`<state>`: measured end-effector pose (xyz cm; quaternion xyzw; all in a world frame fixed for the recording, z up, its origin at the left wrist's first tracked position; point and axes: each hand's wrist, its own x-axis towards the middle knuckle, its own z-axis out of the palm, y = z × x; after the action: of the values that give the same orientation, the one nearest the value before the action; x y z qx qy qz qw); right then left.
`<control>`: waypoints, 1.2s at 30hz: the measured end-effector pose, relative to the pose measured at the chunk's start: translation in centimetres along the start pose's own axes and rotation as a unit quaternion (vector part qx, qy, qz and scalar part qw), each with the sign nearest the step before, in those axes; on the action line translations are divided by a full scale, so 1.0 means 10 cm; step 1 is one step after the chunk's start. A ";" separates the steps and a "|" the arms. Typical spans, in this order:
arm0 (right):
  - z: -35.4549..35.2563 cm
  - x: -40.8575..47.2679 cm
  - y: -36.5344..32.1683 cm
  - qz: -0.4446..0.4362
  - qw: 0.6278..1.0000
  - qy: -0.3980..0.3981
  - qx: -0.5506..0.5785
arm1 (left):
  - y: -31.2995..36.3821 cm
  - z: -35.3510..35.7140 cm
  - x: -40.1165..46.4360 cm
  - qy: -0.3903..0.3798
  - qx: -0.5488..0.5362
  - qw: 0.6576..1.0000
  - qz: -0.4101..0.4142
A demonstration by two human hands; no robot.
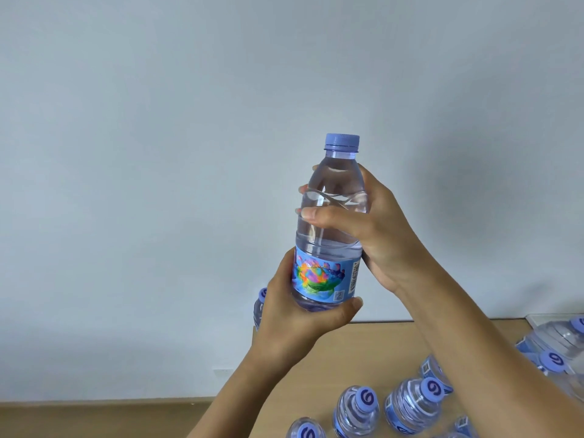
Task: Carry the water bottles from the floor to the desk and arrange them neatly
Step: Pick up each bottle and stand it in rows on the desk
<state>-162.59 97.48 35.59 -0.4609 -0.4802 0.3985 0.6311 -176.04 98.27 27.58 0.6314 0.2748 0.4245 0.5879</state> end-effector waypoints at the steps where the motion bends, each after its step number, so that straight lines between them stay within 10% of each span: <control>1: 0.02 -0.01 0.00 -0.005 1.000 0.012 -0.017 | -0.01 0.01 -0.01 0.011 0.009 1.000 0.004; 7: 0.14 -0.08 0.04 -0.054 0.990 0.122 -0.046 | 0.00 0.05 -0.02 0.056 0.089 0.994 0.032; 19: -0.04 -0.07 -0.11 -0.051 0.998 -0.007 0.049 | 0.09 -0.02 0.00 -0.047 -0.004 0.999 -0.010; 27: 0.13 -0.12 -0.08 -0.078 0.990 0.109 -0.045 | 0.05 0.08 -0.06 0.065 0.083 0.994 0.026; 36: 0.05 -0.07 -0.12 -0.083 0.995 0.044 0.019 | 0.14 -0.01 -0.03 -0.027 0.016 1.000 0.005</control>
<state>-163.14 96.63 36.65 -0.4241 -0.4809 0.3334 0.6912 -176.48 97.89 28.85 0.6532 0.2627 0.4061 0.5826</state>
